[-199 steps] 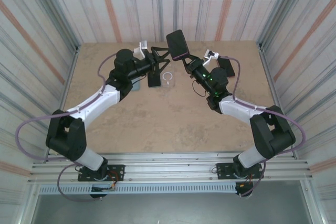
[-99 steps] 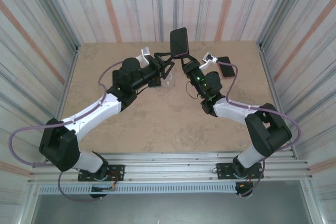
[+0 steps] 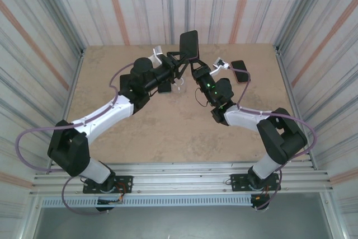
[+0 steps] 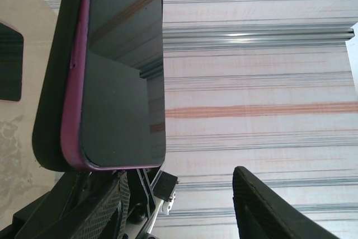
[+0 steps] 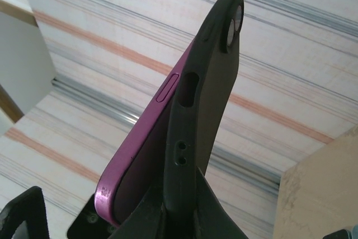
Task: Take the phone out of the phone case
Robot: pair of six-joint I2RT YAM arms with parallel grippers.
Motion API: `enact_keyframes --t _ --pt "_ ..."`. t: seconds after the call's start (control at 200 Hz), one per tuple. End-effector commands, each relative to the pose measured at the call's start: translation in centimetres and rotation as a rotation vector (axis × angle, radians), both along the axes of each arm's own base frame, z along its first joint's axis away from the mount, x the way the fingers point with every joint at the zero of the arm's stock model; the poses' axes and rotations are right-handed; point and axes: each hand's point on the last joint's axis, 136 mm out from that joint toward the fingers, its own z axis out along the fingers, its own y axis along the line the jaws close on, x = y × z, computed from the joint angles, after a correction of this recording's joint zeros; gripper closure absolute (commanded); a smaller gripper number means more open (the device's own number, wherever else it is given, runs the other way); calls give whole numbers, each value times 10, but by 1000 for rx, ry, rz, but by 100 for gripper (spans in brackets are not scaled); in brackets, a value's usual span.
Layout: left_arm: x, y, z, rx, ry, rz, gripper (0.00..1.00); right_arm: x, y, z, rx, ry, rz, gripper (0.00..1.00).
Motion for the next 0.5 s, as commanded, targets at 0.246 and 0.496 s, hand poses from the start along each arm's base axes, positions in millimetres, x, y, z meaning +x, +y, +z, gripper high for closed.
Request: enact_keyframes --t 0.246,0.496 --pt "8 -4 9 -28 -19 -3 48 -12 0 42 65 -141 -4 100" --pt "19 3 -1 -50 27 50 48 -14 4 41 57 -184 -13 100"
